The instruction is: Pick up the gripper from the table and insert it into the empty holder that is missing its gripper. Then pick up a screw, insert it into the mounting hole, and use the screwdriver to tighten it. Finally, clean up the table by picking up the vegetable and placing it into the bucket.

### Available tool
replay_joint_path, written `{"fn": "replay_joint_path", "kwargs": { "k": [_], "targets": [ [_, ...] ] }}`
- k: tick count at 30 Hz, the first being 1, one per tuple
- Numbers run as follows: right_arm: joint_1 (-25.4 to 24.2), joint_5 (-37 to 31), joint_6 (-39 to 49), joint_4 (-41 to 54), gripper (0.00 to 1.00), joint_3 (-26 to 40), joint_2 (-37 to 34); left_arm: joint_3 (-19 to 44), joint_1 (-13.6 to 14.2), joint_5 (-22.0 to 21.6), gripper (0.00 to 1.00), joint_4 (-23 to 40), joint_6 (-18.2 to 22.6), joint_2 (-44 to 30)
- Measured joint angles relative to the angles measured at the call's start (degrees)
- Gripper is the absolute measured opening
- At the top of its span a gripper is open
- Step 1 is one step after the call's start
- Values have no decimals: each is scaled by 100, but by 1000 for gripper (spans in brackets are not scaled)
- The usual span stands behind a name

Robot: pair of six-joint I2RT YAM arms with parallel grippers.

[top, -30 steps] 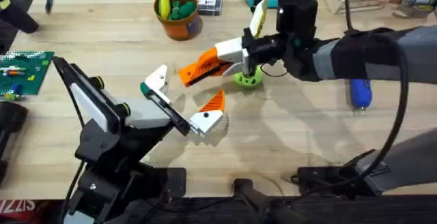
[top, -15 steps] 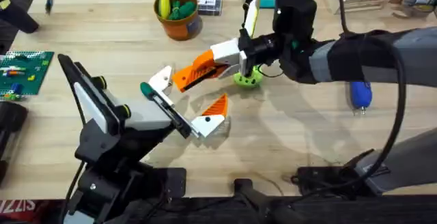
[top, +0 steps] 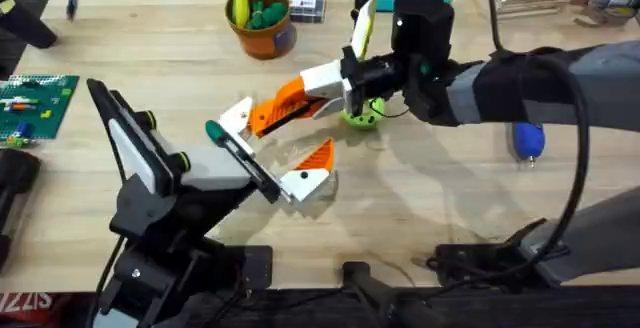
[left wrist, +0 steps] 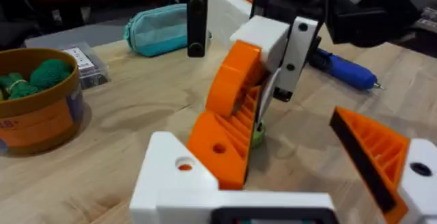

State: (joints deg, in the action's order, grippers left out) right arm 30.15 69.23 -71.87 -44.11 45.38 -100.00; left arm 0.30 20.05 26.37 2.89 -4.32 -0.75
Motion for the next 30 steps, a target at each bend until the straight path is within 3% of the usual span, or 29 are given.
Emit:
{"fn": "replay_joint_path", "kwargs": {
  "k": [7,20,30],
  "targets": [
    [11,34,-134,-5,24,122,-237,1,-7,-49,988,11,-192,-37],
    [250,-146,-214,185,27,391,-343,0,-13,-120,988,9,-193,-31],
    [450,-234,-272,144,27,867,-783,0,-90,-385,988,19,-319,-31]
  ]
}}
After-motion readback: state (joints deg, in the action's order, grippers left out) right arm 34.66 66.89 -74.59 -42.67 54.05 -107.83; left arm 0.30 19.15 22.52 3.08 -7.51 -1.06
